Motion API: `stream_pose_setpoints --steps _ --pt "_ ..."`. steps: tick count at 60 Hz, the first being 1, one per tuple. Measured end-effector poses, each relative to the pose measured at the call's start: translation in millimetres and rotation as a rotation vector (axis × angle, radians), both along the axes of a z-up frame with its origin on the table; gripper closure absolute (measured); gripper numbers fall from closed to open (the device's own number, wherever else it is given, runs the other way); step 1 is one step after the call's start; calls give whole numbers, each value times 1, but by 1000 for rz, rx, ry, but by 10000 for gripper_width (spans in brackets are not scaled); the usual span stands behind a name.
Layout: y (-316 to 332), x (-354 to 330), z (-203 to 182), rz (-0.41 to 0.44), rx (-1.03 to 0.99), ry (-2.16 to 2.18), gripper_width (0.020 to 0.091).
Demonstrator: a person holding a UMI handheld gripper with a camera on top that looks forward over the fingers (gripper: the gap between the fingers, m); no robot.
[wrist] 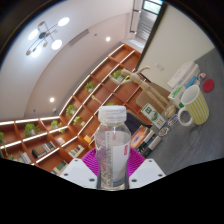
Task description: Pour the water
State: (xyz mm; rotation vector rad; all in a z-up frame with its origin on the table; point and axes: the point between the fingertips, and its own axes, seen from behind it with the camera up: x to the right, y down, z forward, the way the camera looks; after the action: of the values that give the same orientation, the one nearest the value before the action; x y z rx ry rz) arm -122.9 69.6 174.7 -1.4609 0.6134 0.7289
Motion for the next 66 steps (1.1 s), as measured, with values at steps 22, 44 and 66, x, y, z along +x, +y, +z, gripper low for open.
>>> stream_pose_setpoints --steps 22,44,66 --pt "48 134 20 -92 78 743 761" --pt "53 190 5 -141 105 1229 757" --pt "49 168 12 -102 -25 874 754"
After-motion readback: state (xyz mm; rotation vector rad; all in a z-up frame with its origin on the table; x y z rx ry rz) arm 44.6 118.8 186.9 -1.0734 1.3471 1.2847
